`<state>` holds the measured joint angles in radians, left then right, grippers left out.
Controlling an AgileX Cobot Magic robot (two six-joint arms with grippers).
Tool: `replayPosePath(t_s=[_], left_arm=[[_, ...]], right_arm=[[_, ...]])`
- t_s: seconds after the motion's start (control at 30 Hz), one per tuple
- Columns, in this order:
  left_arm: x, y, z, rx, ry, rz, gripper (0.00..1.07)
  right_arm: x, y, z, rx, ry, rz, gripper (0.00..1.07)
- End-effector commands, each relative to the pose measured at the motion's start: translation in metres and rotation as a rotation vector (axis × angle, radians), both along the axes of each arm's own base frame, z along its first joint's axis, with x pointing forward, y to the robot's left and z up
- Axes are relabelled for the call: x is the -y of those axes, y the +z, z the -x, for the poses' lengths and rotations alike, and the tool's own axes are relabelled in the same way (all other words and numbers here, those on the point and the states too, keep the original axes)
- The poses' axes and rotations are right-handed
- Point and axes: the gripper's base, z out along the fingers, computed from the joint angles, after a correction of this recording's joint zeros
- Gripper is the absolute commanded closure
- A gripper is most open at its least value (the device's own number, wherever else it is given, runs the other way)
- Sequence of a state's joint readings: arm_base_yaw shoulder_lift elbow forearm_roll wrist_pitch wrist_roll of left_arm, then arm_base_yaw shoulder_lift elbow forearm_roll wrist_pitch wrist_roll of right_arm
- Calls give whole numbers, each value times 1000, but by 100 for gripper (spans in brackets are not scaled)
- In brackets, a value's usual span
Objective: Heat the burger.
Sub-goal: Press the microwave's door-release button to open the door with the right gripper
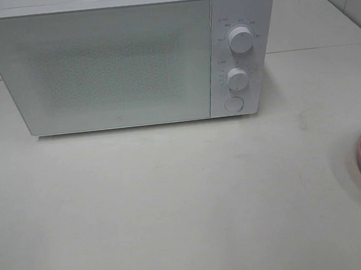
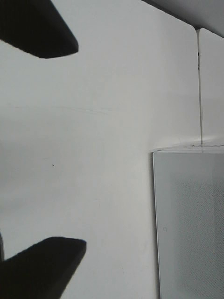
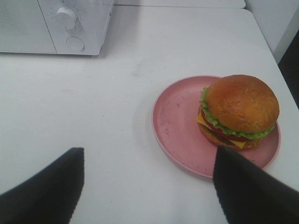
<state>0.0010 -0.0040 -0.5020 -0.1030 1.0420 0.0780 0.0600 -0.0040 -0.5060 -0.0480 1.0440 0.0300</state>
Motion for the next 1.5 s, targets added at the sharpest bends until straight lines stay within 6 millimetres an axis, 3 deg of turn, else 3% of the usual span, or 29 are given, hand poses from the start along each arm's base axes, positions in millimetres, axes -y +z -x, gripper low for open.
replayPosePath(t_s=[0.03, 0.93, 1.5], left_arm=[[0, -1, 3, 23, 5, 7, 9], [0, -1, 3, 23, 5, 7, 9], [0, -1, 3, 23, 5, 7, 9]], right_arm=[[0, 0, 4, 36, 2, -12, 34], [-1, 6, -1, 22, -3, -23, 34], [-5, 25, -63, -24, 5, -22, 34]])
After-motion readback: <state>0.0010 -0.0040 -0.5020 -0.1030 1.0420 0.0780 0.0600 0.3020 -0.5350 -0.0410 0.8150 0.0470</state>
